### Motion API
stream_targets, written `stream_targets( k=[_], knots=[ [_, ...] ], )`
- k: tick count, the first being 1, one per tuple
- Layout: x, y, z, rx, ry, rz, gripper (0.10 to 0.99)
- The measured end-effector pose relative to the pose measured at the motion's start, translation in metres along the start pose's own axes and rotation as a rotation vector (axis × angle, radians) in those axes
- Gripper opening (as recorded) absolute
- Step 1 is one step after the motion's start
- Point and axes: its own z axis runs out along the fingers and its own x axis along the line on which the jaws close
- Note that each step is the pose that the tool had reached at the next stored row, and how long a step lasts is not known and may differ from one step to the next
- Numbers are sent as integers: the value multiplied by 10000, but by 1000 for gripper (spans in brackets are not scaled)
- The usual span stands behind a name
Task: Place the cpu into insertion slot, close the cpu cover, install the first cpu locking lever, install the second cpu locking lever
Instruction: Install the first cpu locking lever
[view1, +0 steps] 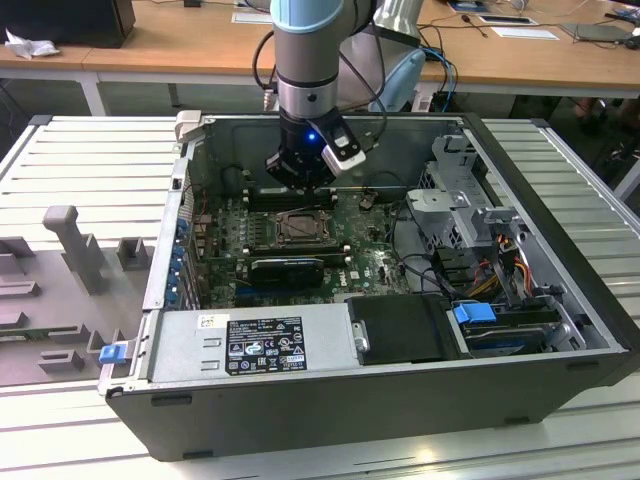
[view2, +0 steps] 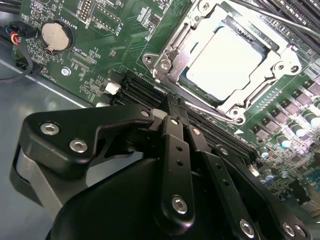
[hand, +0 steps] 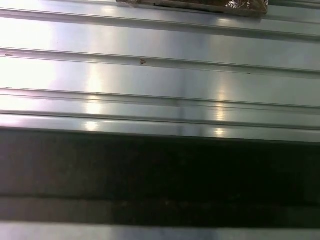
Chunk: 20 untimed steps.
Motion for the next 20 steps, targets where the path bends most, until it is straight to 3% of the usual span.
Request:
stream_targets(
  k=[20],
  knots=[
    [-5,-12,90,92,4,-5,106]
  ],
)
